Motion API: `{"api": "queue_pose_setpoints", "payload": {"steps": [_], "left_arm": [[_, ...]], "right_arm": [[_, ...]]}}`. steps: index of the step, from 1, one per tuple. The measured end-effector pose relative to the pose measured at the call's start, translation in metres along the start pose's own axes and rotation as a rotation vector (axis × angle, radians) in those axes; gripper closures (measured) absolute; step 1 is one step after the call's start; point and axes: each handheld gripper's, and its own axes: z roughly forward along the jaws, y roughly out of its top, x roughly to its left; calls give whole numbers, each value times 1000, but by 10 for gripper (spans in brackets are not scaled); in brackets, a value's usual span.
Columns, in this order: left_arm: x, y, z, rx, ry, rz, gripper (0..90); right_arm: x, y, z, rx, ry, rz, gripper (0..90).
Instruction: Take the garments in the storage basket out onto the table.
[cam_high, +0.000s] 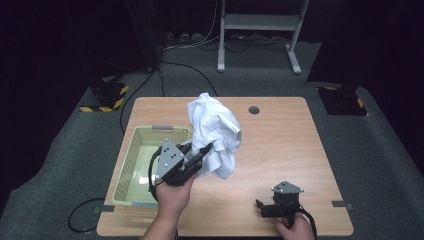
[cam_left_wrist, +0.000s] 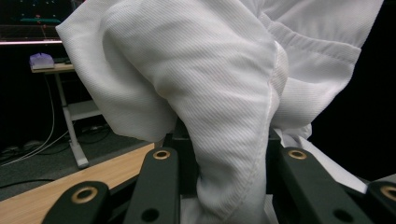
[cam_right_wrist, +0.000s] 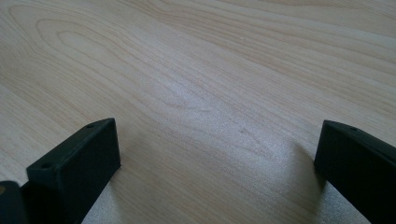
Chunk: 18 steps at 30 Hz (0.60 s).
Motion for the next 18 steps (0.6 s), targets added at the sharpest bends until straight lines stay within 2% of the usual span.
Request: {"api": "queue_pose_setpoints", "payload": {"steps": [10,18], "left_arm": [[-8,-2,10,6,-4,-8,702],[-16,-1,24,11,-6,-12,702]], "right_arm": [[0,0,0,0,0,2,1],[0,0,0,0,0,1,0]]}}
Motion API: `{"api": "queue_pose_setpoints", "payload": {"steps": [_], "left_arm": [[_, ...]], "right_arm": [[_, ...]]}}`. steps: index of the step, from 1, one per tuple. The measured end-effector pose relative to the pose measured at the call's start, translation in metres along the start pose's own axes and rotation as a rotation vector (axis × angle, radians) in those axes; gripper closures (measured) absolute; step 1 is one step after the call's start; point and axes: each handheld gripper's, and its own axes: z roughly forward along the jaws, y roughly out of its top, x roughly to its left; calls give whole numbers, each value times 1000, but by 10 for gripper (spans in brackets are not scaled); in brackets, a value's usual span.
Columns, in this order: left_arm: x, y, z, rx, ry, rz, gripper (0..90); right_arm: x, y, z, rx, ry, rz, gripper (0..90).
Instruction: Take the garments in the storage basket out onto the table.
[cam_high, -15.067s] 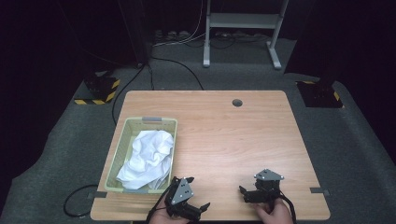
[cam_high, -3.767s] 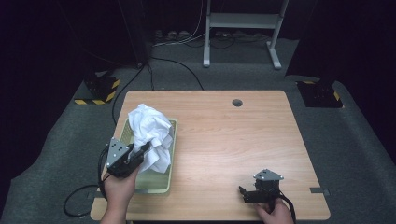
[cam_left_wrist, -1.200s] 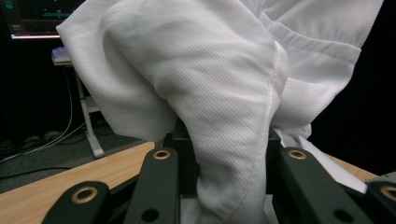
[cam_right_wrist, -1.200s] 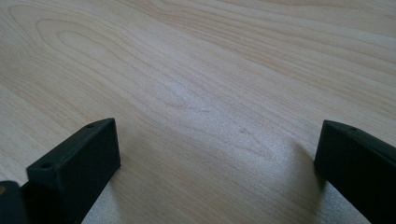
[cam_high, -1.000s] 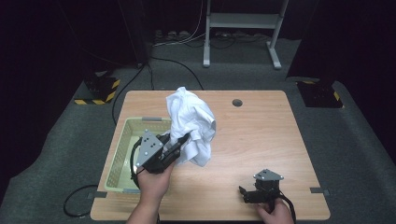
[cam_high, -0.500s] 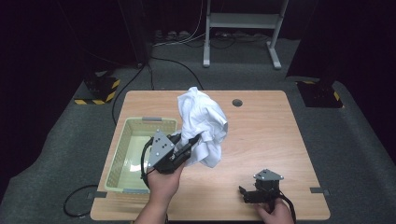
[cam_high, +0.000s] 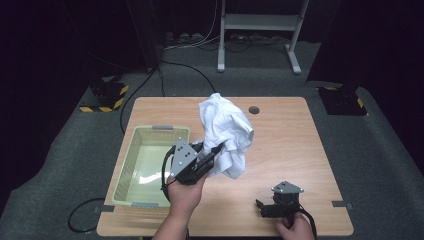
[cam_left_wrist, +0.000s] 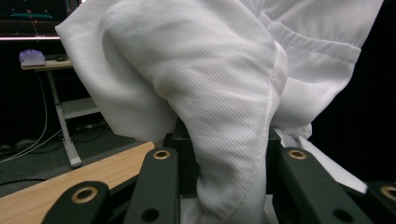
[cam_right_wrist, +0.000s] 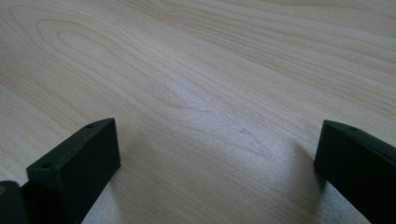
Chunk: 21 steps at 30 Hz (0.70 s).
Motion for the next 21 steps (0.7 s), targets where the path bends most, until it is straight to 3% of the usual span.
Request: {"api": "queue_pose_setpoints", "payload": {"steps": [21], "left_arm": [[-22,0,30,28,-7,6,702]], "right_arm": [[0,0,0,1,-1,-1,1]]}}
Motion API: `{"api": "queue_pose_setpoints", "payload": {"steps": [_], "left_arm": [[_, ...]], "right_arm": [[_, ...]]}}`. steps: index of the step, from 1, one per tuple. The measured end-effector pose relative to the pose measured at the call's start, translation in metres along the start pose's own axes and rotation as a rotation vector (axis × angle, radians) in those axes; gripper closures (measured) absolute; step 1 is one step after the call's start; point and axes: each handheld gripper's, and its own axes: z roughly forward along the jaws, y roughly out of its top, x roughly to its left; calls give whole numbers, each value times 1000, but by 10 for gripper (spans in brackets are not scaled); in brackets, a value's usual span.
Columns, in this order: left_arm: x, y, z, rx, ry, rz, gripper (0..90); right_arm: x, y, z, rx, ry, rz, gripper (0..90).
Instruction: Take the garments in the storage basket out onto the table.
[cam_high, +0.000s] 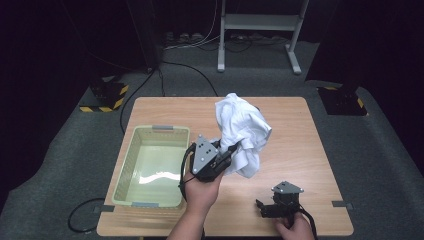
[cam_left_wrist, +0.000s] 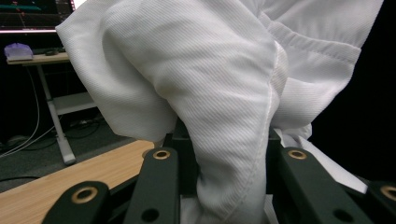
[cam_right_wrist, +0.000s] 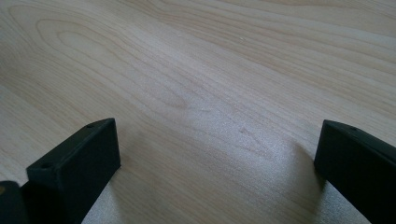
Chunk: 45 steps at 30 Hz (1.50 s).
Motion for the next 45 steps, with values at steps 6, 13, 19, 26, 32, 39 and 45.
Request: {"api": "queue_pose_setpoints", "payload": {"steps": [6,13,19,26,32,39,45], "left_arm": [[-3,-6,7,15,-12,-9,702],[-4,-13,13,27,-12,-22,702],[-6,-18,17,38,1,-23,702],[-9,-24,24,57,4,-21,702],[-9,-33,30,85,3,-23,702],[-8,-45,35,112,7,-37,702],[-7,-55,37,134,13,-46,702]], "right_arm": [[0,0,0,1,1,1,1],[0,0,0,-1,1,-2,0],[0,0,0,-1,1,0,1],[0,0,0,-1,1,-1,0],[0,0,0,-1,1,0,1],[0,0,0,-1,1,-2,0],[0,0,0,-1,1,-2,0]]}}
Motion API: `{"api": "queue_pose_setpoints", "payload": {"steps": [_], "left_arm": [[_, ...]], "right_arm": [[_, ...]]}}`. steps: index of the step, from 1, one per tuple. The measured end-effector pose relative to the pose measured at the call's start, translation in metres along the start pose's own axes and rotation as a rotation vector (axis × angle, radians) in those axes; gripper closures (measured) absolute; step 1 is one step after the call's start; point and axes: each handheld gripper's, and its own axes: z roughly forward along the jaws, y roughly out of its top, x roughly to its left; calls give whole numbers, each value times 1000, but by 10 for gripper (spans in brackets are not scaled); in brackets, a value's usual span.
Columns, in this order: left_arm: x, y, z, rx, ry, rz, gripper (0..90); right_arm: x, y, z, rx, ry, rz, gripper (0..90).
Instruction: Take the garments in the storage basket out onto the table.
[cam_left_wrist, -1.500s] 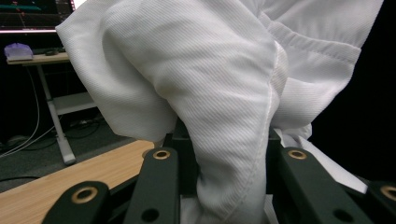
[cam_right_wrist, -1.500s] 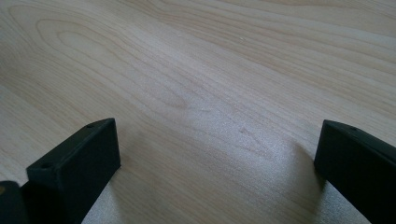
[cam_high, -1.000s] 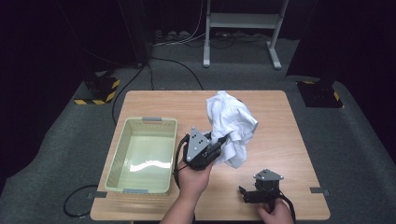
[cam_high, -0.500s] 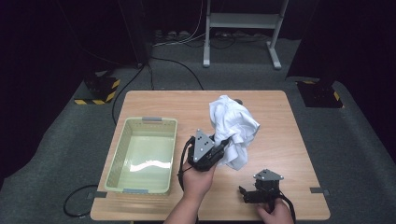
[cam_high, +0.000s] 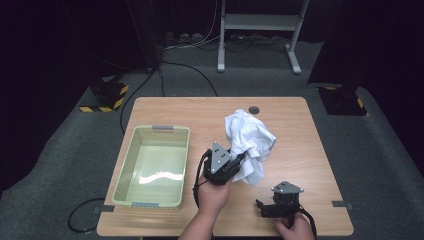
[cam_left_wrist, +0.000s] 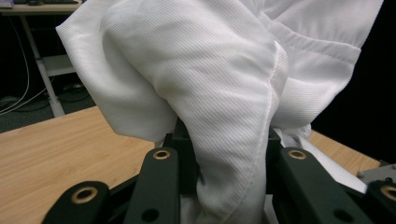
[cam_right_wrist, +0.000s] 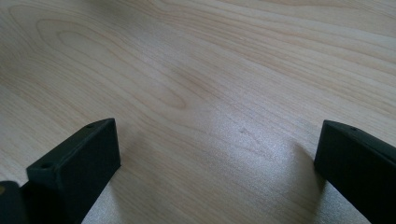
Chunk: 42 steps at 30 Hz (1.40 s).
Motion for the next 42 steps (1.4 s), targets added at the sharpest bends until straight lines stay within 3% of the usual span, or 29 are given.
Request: {"api": "queue_pose_setpoints", "payload": {"steps": [10,20,42], "left_arm": [[4,-18,6,50,18,-6,702],[5,-26,13,84,28,1,701],[3,-52,51,211,13,-8,692]], "right_arm": [[0,0,0,0,-1,1,1],[0,0,0,-2,0,3,0],[0,0,0,-2,0,3,0]]}}
